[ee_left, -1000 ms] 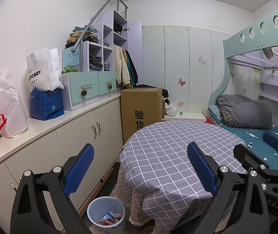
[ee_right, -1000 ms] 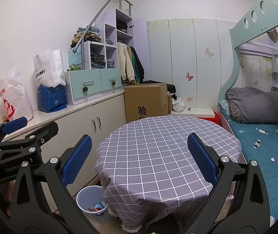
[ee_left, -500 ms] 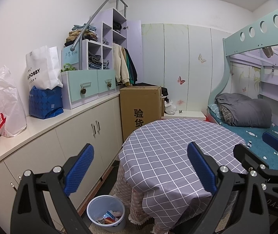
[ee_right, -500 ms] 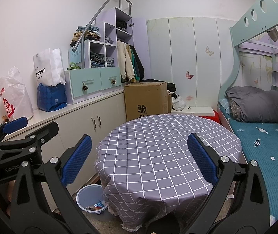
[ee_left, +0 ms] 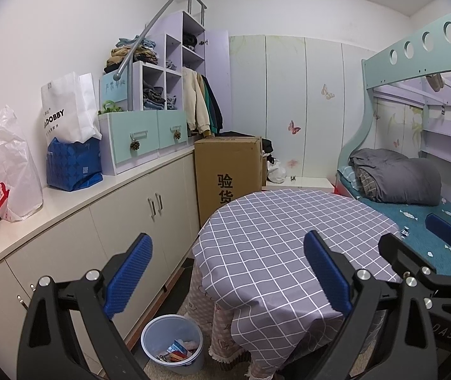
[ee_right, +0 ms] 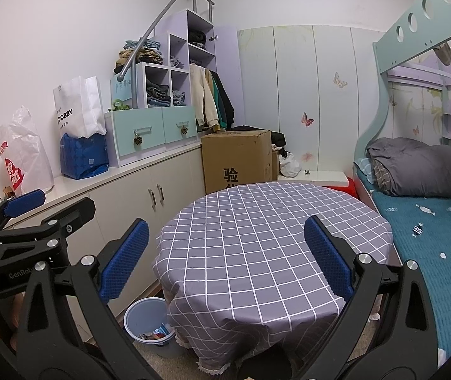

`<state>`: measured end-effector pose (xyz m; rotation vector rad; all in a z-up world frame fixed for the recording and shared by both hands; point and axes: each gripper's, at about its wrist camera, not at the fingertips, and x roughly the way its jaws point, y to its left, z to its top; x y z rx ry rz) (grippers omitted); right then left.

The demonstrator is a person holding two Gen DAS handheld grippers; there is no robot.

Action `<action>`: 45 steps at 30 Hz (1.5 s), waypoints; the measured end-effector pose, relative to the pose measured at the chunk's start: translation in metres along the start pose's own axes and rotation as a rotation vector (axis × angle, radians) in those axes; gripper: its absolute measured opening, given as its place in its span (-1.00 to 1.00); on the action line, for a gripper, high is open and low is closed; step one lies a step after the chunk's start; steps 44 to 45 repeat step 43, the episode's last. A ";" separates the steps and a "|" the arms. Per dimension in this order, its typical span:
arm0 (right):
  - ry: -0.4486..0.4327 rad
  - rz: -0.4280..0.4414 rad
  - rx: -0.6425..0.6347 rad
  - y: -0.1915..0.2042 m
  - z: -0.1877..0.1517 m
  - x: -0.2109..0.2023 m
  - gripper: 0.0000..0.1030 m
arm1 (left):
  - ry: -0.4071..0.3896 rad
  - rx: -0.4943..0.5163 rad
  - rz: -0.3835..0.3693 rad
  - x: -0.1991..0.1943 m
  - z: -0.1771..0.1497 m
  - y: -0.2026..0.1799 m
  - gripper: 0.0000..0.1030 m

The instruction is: Collect trash

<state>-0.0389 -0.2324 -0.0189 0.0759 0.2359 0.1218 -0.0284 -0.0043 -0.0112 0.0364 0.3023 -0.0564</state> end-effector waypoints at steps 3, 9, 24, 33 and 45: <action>0.005 0.002 0.000 -0.002 -0.001 0.001 0.87 | 0.006 0.002 -0.001 0.002 0.001 0.002 0.83; 0.016 0.007 0.001 -0.005 -0.003 0.001 0.87 | 0.017 0.007 -0.001 0.004 0.001 0.008 0.83; 0.055 0.039 0.013 -0.012 0.004 0.022 0.87 | 0.058 0.012 0.012 0.025 0.003 0.018 0.83; 0.089 0.051 0.015 -0.014 0.008 0.058 0.87 | 0.102 0.033 0.028 0.060 0.004 0.014 0.83; 0.193 0.025 0.023 -0.052 0.002 0.121 0.87 | 0.204 0.059 -0.014 0.134 0.004 -0.014 0.83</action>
